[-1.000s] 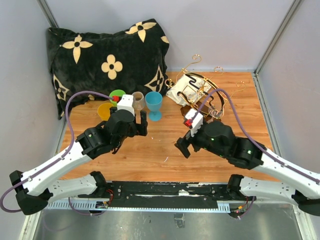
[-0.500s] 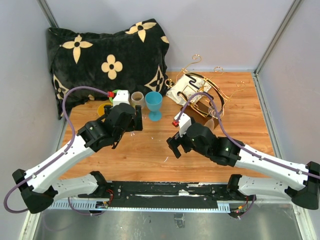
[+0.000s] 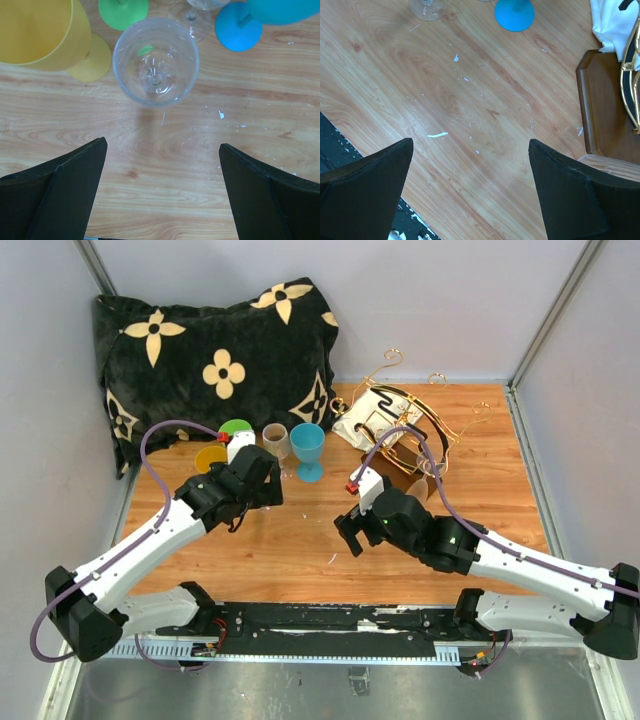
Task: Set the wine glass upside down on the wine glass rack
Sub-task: Move the wine rack to the center of the board.
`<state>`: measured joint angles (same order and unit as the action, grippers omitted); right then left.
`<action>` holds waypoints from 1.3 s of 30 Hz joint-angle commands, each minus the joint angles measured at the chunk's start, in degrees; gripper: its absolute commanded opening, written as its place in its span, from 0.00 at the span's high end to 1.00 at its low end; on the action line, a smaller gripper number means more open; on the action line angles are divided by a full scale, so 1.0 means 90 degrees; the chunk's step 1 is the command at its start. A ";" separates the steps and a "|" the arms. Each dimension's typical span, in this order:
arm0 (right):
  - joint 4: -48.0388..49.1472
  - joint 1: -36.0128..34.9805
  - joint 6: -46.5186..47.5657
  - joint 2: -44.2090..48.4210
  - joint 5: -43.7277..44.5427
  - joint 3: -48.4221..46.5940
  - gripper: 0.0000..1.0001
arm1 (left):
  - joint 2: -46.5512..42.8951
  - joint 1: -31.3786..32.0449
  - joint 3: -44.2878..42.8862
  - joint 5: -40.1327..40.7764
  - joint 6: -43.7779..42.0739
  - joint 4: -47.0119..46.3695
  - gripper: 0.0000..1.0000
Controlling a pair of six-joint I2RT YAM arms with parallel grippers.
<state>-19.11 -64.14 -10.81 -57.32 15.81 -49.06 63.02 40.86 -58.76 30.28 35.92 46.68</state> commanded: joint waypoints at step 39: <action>-0.1928 0.2913 -0.3104 -0.1897 0.1958 -0.3807 0.30 | -0.1435 -0.0178 0.0315 -0.0360 -0.0815 -0.0489 0.00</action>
<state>-36.36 -38.22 -32.56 -74.06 26.17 -83.57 51.66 39.55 -56.69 27.53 29.56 43.66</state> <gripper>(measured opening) 0.757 0.994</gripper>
